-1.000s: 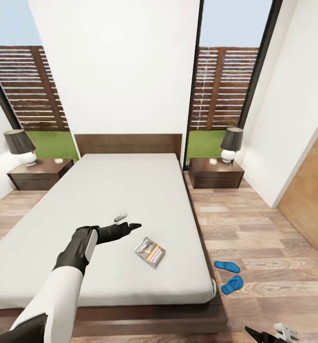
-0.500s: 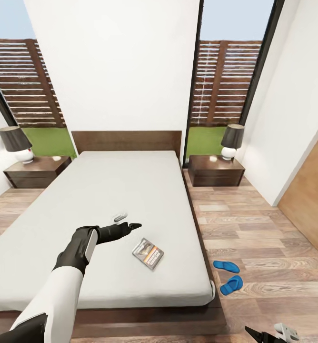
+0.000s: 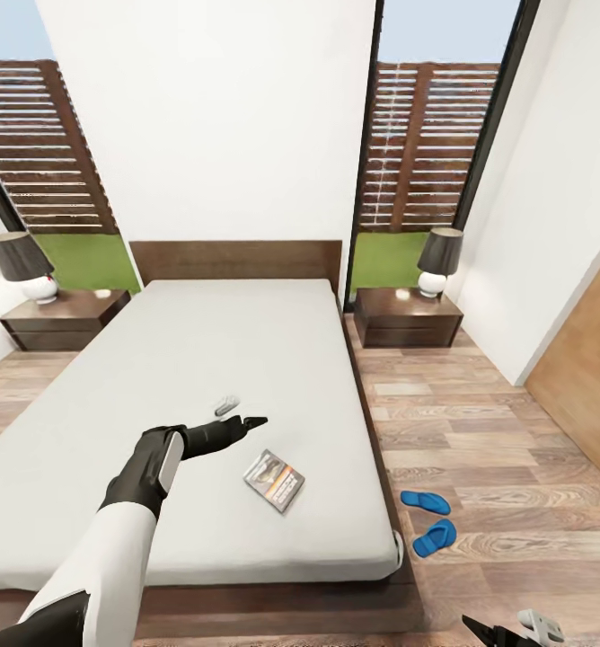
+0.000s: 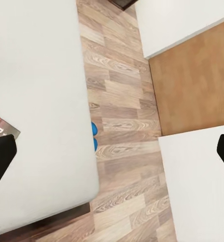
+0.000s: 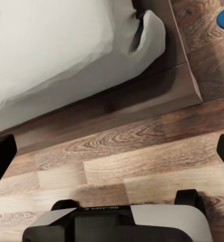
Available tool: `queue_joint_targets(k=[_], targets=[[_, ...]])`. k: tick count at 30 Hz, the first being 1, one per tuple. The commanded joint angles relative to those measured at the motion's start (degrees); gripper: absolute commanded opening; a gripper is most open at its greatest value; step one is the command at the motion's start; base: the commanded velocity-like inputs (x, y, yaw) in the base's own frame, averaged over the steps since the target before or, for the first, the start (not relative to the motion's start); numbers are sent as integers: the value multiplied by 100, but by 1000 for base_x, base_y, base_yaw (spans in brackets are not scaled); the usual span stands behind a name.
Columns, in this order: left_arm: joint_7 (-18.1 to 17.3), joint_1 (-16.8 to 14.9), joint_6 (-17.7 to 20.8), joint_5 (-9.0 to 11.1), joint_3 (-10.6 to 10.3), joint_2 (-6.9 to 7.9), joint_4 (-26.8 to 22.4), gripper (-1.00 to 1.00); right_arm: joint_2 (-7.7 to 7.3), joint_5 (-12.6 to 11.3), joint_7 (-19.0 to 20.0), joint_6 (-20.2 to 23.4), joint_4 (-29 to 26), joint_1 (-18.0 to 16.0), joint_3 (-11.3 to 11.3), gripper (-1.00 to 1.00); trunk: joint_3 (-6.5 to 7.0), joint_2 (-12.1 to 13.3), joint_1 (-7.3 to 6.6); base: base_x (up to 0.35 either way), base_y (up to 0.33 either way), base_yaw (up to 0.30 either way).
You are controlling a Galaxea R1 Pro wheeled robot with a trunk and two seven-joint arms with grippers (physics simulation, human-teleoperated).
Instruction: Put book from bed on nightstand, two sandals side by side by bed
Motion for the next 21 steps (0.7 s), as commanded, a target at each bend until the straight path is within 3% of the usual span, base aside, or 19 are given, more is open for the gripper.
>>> queue_joint_targets(k=[1,10,21], targets=[[-28,-7,45,7,34,-8,-4,100,-1,34,23,-11,8,-6,-46,100,-21,-12,3,10,-1,0],[-27,-7,42,49,41,-7,-4,100,-1,34,23,-11,8,-6,-46,100,-102,-12,3,179,-69,0],[-27,-7,42,51,41,-7,-3,100,-1,34,23,-11,8,-6,-46,100,-201,-12,3,21,-9,0]])
